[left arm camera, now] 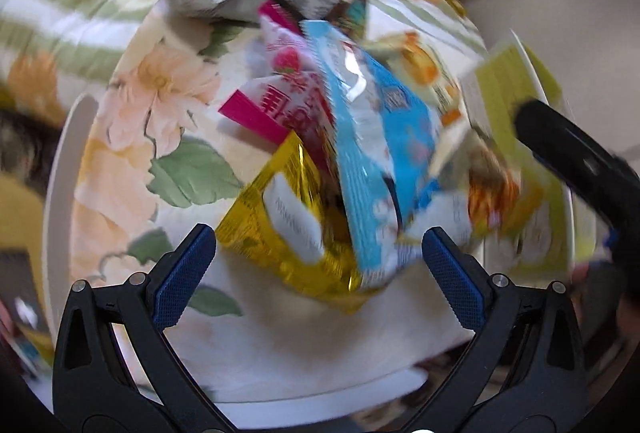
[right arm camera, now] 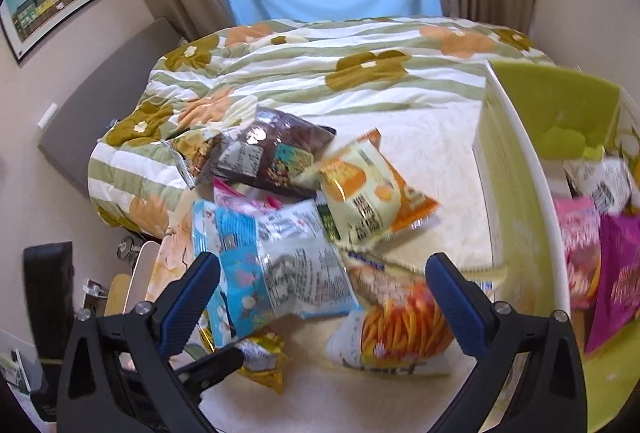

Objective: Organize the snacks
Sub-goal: 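Grasp the yellow bag with the left tool while the right tool grasps the blue-white bag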

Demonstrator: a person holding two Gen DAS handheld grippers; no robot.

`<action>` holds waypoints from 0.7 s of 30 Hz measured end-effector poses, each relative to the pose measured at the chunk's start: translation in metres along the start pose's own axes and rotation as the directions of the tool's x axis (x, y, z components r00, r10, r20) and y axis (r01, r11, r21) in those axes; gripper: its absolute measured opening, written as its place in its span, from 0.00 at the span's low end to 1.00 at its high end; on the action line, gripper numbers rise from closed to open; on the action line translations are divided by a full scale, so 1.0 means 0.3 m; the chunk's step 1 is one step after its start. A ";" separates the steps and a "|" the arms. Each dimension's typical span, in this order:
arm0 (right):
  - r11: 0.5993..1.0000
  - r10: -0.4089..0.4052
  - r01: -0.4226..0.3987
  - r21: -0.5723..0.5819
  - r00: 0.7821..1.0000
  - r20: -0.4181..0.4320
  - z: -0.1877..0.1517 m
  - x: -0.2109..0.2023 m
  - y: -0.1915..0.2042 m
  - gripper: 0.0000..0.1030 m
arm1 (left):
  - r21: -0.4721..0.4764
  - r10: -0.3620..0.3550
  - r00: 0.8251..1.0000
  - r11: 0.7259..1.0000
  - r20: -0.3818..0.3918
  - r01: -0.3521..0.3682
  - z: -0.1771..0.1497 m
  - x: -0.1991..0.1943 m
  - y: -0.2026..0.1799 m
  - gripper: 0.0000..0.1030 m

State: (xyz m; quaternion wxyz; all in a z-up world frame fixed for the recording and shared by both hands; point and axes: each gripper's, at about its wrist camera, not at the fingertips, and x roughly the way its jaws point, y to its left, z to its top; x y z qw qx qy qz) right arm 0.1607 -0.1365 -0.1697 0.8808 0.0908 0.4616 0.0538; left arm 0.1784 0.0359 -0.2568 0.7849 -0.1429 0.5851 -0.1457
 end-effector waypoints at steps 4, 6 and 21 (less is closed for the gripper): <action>0.998 0.039 -0.041 -0.043 0.999 -0.031 0.031 0.038 0.010 0.99 | -0.103 0.030 0.999 0.994 -0.042 -0.034 0.004 0.074 0.008 0.99; 0.996 0.058 -0.062 -0.065 0.997 -0.058 0.035 0.064 0.022 0.99 | -0.117 0.041 0.997 0.992 -0.069 -0.049 -0.002 0.103 0.012 0.99; 0.963 0.062 -0.131 -0.235 0.958 -0.279 -0.002 0.296 0.155 0.99 | -0.043 0.233 0.970 0.971 -0.067 -0.236 -0.069 0.053 0.095 0.67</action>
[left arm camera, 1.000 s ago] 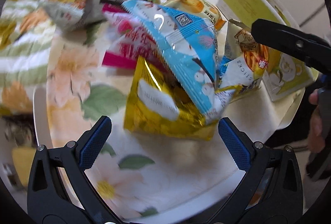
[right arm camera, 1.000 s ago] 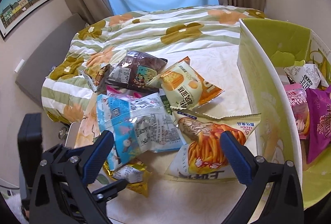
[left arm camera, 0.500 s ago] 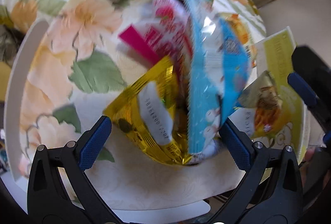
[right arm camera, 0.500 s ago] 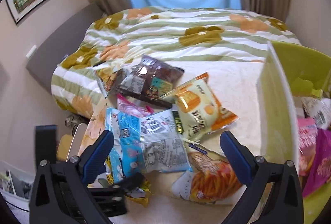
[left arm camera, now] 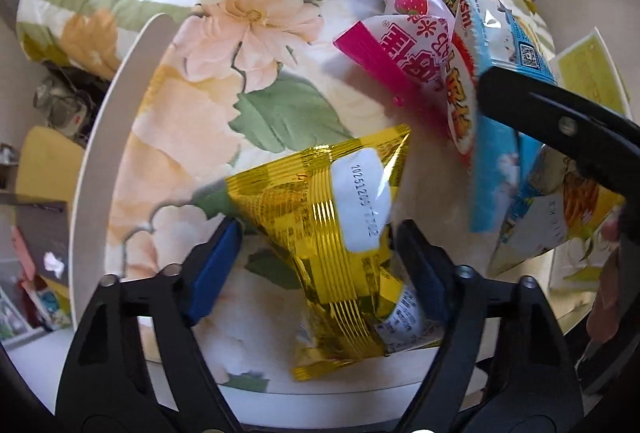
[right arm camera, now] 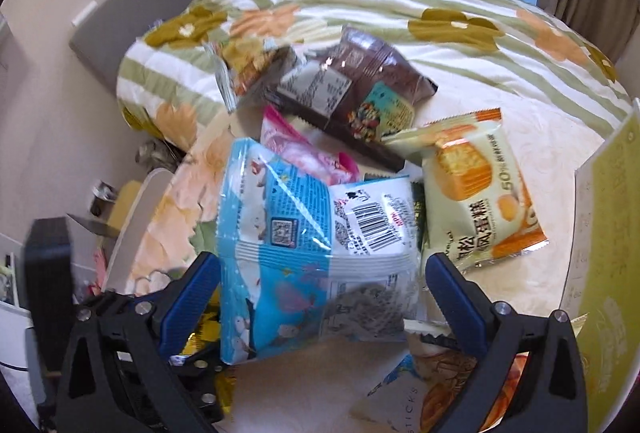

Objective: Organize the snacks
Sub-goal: 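Grasp the yellow bag with the left tool while the right tool grasps the blue-white bag, then carry both bags into the green box and open both tools to release them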

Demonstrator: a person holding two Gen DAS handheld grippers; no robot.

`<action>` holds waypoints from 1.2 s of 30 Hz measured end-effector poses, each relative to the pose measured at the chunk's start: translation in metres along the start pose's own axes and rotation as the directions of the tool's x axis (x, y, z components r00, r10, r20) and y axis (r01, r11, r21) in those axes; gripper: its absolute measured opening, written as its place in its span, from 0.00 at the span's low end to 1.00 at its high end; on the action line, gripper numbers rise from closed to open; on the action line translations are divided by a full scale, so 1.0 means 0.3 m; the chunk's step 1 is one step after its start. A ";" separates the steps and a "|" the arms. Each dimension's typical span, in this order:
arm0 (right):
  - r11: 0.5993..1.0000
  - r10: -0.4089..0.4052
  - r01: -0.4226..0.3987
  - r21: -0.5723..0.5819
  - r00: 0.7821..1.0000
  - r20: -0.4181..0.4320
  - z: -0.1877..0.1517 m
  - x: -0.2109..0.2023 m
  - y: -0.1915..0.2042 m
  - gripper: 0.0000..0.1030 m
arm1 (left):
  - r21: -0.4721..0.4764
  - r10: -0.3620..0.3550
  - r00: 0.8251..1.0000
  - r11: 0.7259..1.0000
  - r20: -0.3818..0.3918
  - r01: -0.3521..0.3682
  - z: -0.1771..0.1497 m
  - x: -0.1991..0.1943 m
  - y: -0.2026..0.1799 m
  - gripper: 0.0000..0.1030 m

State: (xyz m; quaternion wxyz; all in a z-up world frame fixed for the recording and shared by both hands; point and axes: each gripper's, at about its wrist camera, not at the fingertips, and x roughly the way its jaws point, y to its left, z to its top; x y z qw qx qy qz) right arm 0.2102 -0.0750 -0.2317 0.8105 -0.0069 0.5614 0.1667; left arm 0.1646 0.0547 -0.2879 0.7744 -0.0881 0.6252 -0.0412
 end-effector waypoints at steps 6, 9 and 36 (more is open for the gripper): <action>0.999 -0.027 0.027 0.021 0.999 -0.041 0.008 0.048 -0.001 0.99 | 0.045 -0.008 1.000 0.999 0.003 0.008 -0.004 -0.018 0.008 0.52; 0.997 -0.042 0.044 0.057 0.999 -0.033 0.010 0.038 -0.002 0.99 | 0.061 0.000 1.000 0.998 0.009 0.000 -0.013 -0.028 0.012 0.50; 0.987 -0.137 0.131 0.095 0.989 0.057 -0.060 0.076 0.020 0.70 | 0.123 -0.067 0.997 0.991 0.039 0.061 0.013 -0.038 0.055 0.46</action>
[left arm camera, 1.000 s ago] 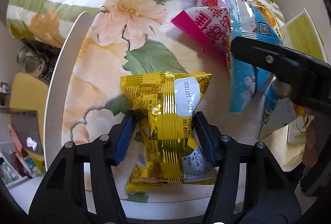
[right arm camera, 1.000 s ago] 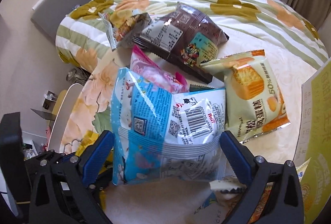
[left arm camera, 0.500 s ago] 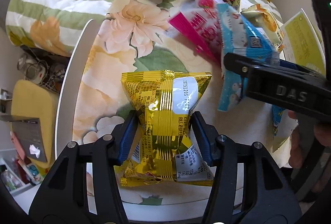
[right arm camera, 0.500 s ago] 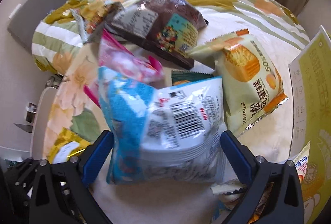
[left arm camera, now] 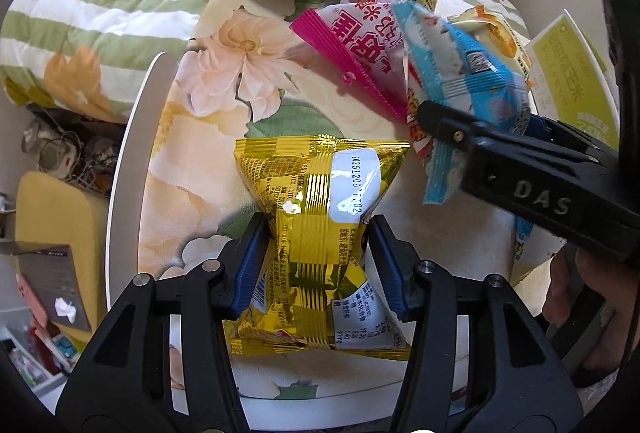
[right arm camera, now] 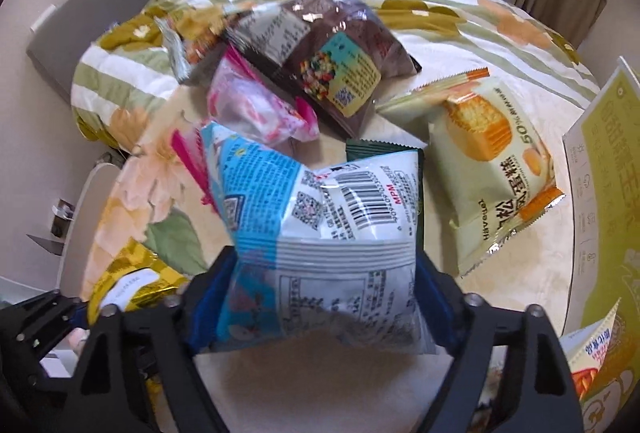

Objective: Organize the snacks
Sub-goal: 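Carry both bags into the green box and open both tools to release them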

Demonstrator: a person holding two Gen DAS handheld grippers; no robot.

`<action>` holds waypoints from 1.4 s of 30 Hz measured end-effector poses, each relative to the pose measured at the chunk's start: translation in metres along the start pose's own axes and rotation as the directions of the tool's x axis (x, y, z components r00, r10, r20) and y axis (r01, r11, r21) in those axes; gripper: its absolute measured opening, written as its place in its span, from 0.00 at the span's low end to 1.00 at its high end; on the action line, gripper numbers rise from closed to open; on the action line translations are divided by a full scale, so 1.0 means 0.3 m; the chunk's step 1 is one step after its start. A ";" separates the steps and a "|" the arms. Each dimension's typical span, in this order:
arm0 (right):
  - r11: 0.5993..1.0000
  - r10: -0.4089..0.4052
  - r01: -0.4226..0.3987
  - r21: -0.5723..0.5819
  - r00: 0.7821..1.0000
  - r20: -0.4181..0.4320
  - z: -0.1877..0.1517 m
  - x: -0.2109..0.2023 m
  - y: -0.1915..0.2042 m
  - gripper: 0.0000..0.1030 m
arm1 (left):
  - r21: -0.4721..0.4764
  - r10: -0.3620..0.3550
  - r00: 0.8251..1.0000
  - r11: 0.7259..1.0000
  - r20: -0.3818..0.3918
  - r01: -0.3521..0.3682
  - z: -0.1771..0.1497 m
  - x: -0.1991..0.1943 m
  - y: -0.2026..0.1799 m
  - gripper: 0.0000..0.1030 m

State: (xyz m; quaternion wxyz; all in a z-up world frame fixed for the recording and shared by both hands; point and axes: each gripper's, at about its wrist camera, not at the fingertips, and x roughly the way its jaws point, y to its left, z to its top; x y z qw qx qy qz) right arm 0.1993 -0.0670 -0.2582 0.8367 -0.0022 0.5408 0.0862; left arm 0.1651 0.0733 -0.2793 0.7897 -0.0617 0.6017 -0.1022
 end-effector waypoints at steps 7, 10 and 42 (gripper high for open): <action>0.999 0.020 -0.024 0.049 0.997 0.079 0.015 -0.110 0.001 0.67 | 0.008 -0.048 0.999 0.999 0.025 0.048 0.015 -0.061 -0.003 0.44; 0.997 0.022 -0.030 0.075 0.994 0.102 0.016 -0.167 -0.004 0.67 | 0.022 -0.063 0.997 0.998 0.040 0.062 0.030 -0.093 -0.012 0.41; 0.967 -0.122 0.022 0.255 0.916 0.382 -0.109 -0.980 -0.653 0.67 | 0.370 -0.332 0.917 0.898 0.219 0.237 0.222 -0.484 -0.938 0.37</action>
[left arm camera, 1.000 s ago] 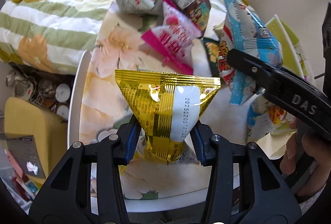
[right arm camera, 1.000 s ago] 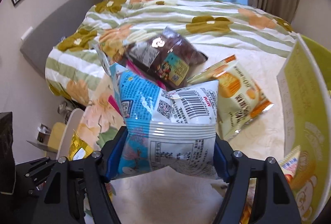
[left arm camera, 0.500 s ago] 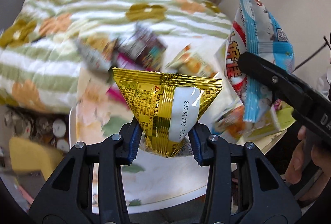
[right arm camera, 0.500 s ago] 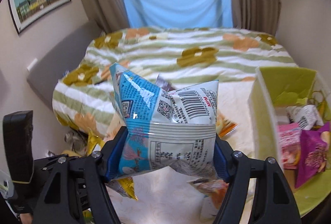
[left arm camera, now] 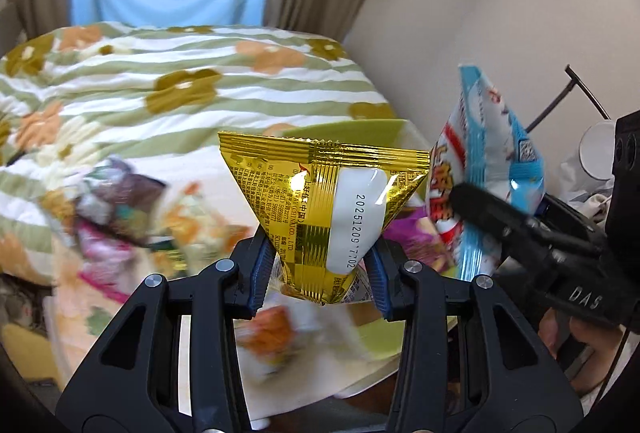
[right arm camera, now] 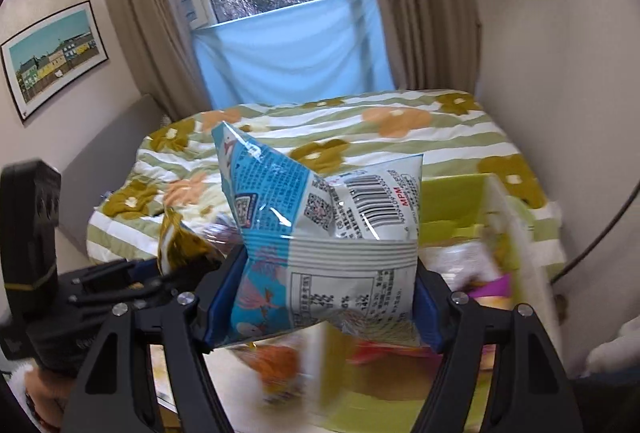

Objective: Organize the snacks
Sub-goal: 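Carry both bags into the green box and open both tools to release them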

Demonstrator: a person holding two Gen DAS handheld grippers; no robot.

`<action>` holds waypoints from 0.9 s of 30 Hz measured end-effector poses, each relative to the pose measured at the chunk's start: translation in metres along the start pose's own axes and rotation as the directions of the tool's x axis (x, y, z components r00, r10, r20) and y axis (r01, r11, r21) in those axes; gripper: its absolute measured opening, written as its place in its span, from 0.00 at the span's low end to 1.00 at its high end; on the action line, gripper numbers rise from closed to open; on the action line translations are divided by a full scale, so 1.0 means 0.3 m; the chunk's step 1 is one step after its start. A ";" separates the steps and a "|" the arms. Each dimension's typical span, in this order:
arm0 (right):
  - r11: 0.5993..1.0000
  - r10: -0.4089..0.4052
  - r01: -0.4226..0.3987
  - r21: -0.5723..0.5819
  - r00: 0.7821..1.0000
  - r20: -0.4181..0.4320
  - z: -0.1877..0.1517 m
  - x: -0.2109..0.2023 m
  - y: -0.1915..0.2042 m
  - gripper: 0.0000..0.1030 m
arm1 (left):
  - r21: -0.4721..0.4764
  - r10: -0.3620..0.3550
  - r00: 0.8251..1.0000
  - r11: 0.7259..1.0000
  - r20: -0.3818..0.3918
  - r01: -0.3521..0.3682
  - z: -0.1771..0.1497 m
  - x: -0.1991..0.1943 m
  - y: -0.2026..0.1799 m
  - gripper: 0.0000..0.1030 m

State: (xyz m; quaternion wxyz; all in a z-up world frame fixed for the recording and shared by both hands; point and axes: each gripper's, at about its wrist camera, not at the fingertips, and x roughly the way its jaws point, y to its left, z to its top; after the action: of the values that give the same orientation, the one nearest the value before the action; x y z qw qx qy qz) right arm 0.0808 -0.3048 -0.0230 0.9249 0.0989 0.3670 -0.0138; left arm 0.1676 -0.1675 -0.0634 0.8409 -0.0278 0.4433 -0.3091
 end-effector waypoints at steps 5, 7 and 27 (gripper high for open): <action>1.000 -0.008 0.008 0.010 0.999 -0.050 -0.025 -0.026 -0.188 0.67 | -0.023 -0.021 0.998 1.000 -0.061 0.020 -0.024 0.135 -0.171 0.37; 1.000 -0.004 0.005 0.014 0.997 -0.071 -0.037 -0.028 -0.255 0.67 | -0.024 -0.018 0.996 1.000 -0.091 0.016 -0.048 0.182 -0.225 0.37; 1.000 0.000 -0.003 -0.013 0.982 -0.188 -0.160 0.046 -0.355 0.71 | -0.044 0.142 0.987 0.988 -0.071 -0.145 -0.175 0.130 -0.203 0.99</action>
State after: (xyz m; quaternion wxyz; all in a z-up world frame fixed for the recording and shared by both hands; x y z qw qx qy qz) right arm 0.0480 -0.3994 -0.0849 0.8868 0.0937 0.4526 -0.0012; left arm 0.1136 -0.2259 -0.1042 0.8446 -0.0059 0.4798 -0.2376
